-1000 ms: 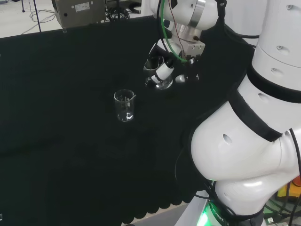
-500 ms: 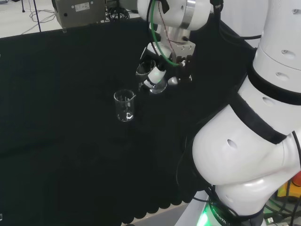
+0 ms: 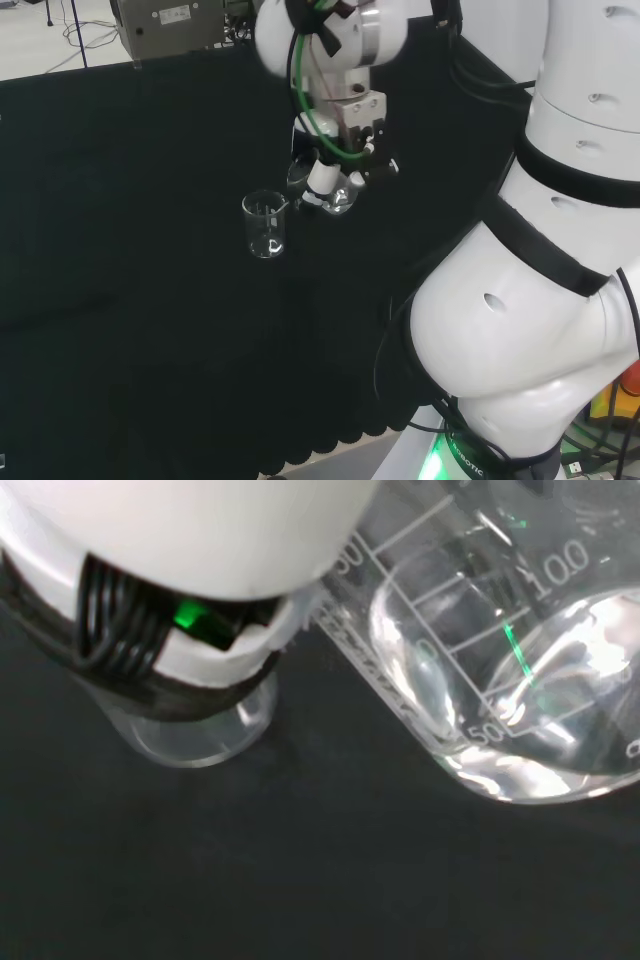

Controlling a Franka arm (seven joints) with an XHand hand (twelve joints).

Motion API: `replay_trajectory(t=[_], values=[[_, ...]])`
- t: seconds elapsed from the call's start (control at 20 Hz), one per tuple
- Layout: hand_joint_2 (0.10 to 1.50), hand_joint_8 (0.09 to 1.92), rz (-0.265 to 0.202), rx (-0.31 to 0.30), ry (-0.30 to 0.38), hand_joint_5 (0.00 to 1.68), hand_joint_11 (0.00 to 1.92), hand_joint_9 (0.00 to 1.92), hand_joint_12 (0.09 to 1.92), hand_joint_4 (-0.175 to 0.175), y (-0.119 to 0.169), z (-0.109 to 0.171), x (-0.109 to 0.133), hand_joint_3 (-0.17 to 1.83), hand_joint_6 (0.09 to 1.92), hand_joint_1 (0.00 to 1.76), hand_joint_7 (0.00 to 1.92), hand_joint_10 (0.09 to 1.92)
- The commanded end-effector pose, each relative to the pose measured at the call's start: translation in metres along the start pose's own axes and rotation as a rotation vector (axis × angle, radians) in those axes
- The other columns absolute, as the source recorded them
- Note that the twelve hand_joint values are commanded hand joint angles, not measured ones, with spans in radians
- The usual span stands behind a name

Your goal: Pour the water from the handheld beaker into the one on the table.

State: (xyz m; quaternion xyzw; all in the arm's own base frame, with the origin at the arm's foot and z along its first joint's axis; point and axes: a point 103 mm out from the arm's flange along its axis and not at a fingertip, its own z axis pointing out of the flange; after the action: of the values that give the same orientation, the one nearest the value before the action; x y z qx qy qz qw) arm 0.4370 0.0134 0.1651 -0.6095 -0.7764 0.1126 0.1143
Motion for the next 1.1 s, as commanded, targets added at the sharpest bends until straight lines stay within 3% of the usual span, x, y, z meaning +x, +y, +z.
replay_trajectory(t=[0.05,1.1], values=[[0.44,0.48,-0.017,0.099,-0.189,1.40,1.44,1.79,0.66,-0.147,0.010,-0.002,0.022,0.94,0.46,1.34,1.53,0.11],[0.43,0.48,0.028,0.168,-0.336,1.40,1.45,1.79,0.67,-0.149,0.021,-0.012,0.040,0.95,0.45,1.34,1.53,0.11]])
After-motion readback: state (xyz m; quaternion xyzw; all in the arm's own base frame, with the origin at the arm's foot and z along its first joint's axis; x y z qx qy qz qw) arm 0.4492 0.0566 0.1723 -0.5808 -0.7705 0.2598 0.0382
